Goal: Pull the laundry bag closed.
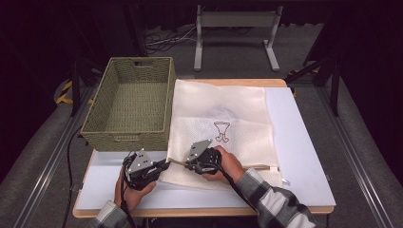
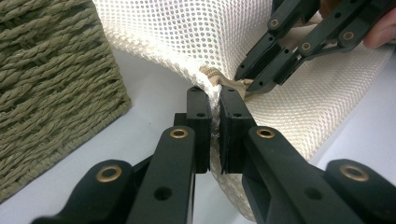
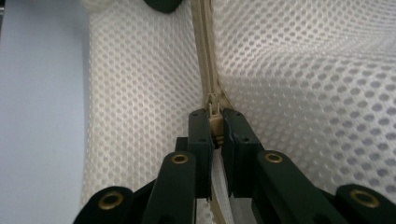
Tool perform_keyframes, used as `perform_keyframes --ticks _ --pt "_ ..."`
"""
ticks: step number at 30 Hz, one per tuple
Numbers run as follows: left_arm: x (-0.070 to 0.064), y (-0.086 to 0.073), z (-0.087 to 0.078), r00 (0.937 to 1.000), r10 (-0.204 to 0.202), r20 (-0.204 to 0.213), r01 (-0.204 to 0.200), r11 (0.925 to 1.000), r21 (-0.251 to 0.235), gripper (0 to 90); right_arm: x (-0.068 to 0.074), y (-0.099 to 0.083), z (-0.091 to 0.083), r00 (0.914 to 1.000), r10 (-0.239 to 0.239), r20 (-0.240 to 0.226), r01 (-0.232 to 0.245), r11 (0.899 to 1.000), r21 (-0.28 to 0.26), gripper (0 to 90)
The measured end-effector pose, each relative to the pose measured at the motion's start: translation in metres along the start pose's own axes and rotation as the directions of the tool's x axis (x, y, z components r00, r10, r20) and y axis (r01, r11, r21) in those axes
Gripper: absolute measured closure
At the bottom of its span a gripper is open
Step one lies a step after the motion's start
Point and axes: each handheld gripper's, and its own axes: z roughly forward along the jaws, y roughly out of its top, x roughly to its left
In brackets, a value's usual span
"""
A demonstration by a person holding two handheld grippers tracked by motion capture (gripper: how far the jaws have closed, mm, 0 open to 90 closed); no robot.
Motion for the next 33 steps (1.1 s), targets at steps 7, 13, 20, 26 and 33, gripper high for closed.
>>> perform_keyframes --ticks 7,13,20,26,33 --pt "0.000 0.000 -0.001 1.0000 0.004 0.003 -0.004 1.0000 -0.003 85.1 -0.001 -0.013 -0.008 0.9999 0.000 0.015 0.000 1.000 0.024 82.4" --pt "0.000 -0.001 -0.001 0.9997 0.022 -0.005 -0.022 0.9997 0.009 85.1 -0.003 -0.022 -0.014 0.9998 0.009 0.016 -0.010 0.999 0.031 82.4" --pt "0.000 -0.002 -0.002 0.9994 0.031 -0.013 -0.031 0.9993 0.022 85.1 -0.005 -0.031 -0.024 0.9996 0.008 0.029 -0.009 0.998 0.058 82.4" --pt "0.000 -0.003 -0.002 0.9993 0.035 -0.010 -0.035 0.9990 0.027 85.1 -0.005 -0.040 -0.031 0.9995 0.011 0.030 -0.013 0.997 0.075 82.5" --pt "0.001 -0.003 -0.003 0.9990 0.043 -0.011 -0.043 0.9984 0.037 85.1 -0.006 -0.047 -0.038 0.9992 0.022 0.032 -0.024 0.997 0.078 82.5"
